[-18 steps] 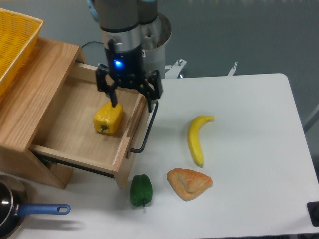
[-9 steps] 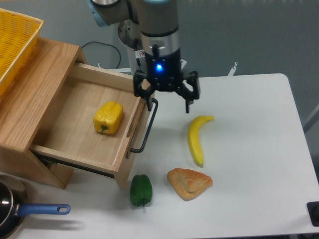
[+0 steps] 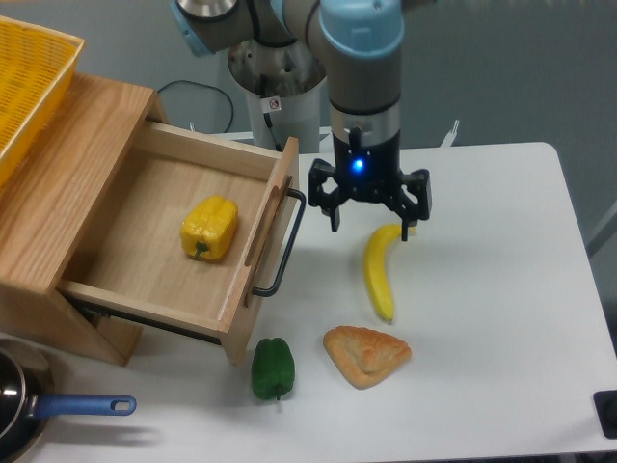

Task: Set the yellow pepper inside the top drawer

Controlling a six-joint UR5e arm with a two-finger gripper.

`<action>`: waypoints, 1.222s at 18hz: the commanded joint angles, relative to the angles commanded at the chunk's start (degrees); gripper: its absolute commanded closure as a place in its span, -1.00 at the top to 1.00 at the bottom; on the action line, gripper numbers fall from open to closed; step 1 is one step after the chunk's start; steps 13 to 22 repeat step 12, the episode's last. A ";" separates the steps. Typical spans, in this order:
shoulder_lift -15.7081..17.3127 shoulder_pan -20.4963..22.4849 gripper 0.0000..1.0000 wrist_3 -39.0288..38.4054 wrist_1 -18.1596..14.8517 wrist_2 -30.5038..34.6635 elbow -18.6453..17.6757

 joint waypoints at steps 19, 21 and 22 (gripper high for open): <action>-7.04 3.61 1.00 15.75 0.09 1.58 -1.14; -7.04 3.61 1.00 15.75 0.09 1.58 -1.14; -7.04 3.61 1.00 15.75 0.09 1.58 -1.14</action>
